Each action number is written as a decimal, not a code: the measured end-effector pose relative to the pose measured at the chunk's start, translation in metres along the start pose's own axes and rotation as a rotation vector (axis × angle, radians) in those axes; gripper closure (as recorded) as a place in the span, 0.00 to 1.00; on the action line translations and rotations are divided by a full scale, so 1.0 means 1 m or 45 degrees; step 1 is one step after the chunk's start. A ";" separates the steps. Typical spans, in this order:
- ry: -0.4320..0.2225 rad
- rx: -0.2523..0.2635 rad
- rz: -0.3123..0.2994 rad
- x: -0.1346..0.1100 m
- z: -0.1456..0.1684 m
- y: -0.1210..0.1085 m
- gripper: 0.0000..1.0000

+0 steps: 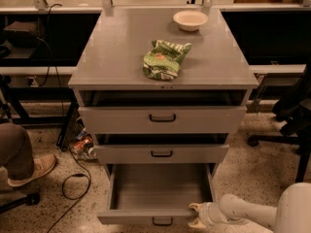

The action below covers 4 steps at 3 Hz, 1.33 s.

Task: Open bottom drawer

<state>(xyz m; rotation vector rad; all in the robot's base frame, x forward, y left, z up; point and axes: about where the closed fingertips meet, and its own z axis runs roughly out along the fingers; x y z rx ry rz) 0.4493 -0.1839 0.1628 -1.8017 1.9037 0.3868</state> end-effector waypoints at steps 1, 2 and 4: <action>-0.003 -0.004 0.000 -0.001 0.002 0.002 0.00; -0.003 -0.005 0.000 -0.001 0.002 0.002 0.00; -0.002 0.151 -0.016 0.005 -0.089 -0.024 0.00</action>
Offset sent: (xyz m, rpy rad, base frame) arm 0.0091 -0.0316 0.0396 -0.0153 -0.0621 -0.0405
